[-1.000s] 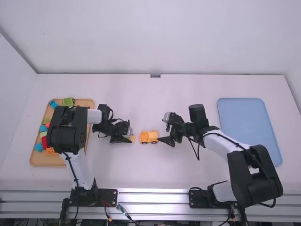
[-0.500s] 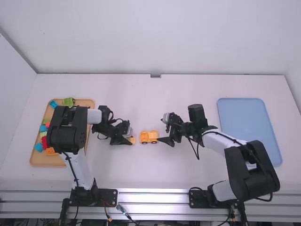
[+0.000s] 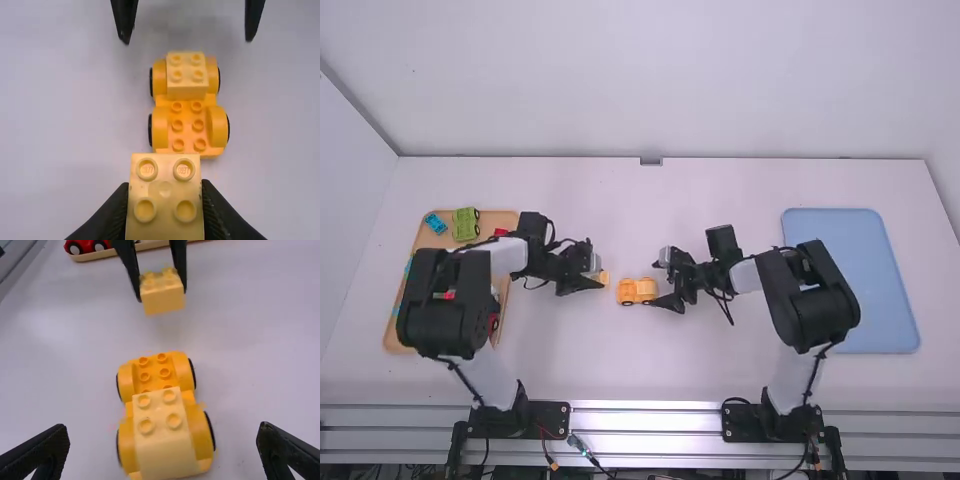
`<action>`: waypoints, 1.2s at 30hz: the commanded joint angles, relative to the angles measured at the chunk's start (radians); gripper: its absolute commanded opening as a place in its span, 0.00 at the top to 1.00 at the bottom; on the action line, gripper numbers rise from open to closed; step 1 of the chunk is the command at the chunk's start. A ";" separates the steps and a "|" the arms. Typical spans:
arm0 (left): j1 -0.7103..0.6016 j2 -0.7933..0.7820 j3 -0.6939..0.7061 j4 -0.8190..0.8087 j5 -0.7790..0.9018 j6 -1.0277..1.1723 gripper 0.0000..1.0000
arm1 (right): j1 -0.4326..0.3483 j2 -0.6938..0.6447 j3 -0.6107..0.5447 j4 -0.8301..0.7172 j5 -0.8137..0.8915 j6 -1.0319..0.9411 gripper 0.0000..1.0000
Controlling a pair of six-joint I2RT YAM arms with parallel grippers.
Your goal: Assemble lego blocks to make yellow taxi
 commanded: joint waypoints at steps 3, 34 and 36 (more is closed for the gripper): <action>-0.035 -0.100 -0.119 0.122 0.014 -0.185 0.73 | 0.012 0.088 0.066 -0.004 -0.069 -0.080 0.01; -0.167 -0.104 -0.209 0.407 -0.005 -0.442 0.89 | 0.083 0.163 0.050 0.072 0.028 -0.115 0.19; -0.167 -0.094 -0.209 0.412 -0.008 -0.442 0.89 | 0.094 0.163 0.044 0.083 0.039 -0.115 0.22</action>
